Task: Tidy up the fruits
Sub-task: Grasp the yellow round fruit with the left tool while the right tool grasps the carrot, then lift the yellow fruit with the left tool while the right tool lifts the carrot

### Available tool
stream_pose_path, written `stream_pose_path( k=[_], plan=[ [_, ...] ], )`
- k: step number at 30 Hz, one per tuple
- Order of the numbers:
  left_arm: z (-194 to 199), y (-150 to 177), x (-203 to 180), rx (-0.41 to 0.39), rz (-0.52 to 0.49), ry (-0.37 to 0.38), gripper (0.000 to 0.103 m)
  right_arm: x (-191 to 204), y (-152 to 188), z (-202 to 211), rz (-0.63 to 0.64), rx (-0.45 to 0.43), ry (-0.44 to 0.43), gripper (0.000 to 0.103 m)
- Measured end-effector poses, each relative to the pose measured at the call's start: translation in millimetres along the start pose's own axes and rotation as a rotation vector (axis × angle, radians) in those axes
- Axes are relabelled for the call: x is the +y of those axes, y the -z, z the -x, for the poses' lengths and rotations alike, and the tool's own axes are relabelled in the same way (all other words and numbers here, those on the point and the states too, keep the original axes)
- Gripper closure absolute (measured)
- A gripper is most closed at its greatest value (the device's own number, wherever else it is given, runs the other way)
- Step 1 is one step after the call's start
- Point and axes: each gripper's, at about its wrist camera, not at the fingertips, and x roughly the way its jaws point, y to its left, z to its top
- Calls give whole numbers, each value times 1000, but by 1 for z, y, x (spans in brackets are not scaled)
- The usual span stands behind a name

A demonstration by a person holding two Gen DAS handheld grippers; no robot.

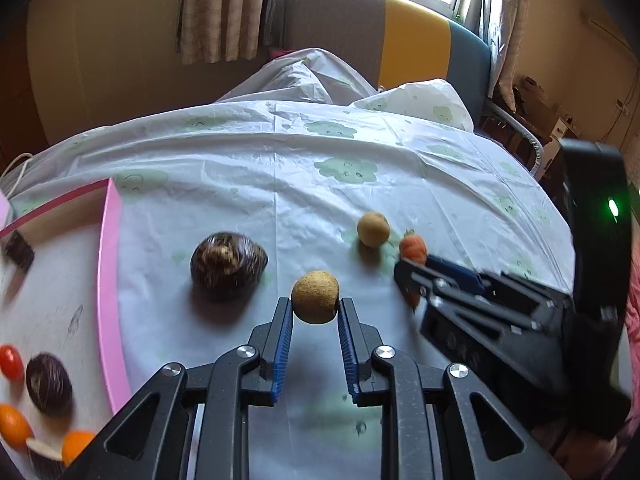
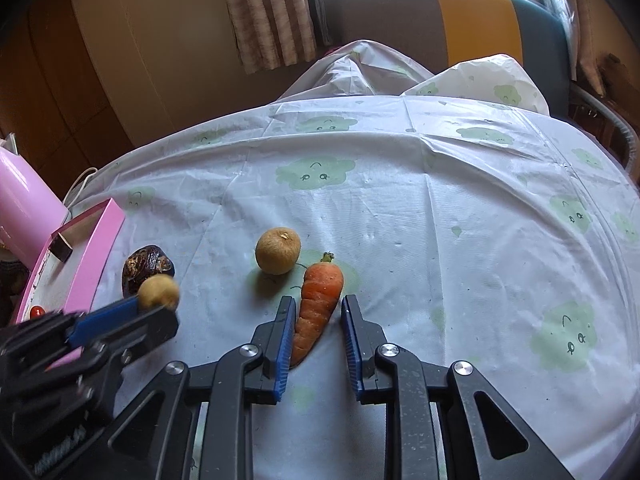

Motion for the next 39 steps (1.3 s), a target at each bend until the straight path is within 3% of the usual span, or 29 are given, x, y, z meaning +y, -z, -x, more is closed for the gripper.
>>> stream_pose_path(
  k=[5, 21, 26, 33, 39],
  plan=[
    [-4, 22, 0, -6, 14, -12, 80, 1, 0, 0, 7, -2, 9, 80],
    [0, 25, 4, 0, 50, -1, 81, 4, 3, 1, 32, -22, 33, 80],
    [11, 29, 8, 7, 79, 6, 81, 6, 3, 1, 44, -23, 47, 80],
    [44, 29, 13, -45, 91, 20, 81, 7, 4, 2, 48, -25, 52, 80],
    [67, 31, 24, -81, 99, -17, 81, 10, 4, 2, 66, -25, 74, 80]
  ],
)
